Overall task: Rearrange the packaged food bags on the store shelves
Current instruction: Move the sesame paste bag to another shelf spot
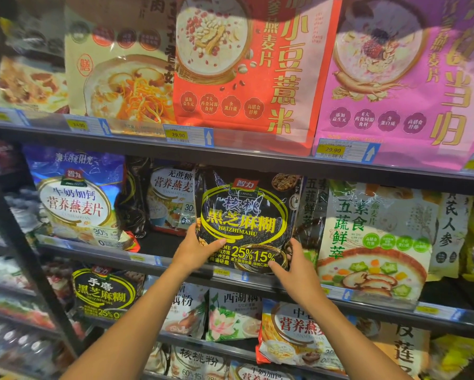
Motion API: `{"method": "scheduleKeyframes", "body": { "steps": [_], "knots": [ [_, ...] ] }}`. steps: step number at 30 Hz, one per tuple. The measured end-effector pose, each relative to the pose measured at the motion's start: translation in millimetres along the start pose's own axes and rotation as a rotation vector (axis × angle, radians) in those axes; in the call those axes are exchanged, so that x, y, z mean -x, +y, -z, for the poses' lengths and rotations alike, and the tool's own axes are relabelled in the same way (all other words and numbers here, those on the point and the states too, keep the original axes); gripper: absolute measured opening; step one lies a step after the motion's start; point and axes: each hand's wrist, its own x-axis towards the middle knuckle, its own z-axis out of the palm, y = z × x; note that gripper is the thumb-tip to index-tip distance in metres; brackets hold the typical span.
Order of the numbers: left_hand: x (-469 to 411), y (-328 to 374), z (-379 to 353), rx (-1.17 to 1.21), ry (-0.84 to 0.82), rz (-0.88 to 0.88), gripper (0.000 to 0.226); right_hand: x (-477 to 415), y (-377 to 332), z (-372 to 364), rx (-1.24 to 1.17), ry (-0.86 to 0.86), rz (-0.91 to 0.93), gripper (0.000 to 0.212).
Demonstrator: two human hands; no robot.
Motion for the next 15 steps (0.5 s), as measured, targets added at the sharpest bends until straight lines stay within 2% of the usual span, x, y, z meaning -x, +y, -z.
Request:
{"method": "scheduleKeyframes", "body": {
  "steps": [8, 15],
  "knots": [
    [2.0, -1.9, 0.5, -0.002, -0.009, 0.013, 0.136, -5.4, 5.2, -5.5, -0.036, 0.026, -0.019, 0.089],
    [4.0, 0.1, -4.4, -0.064, 0.048, 0.036, 0.114, -5.2, 8.8, -5.1, -0.039, 0.042, 0.002, 0.086]
  ]
}}
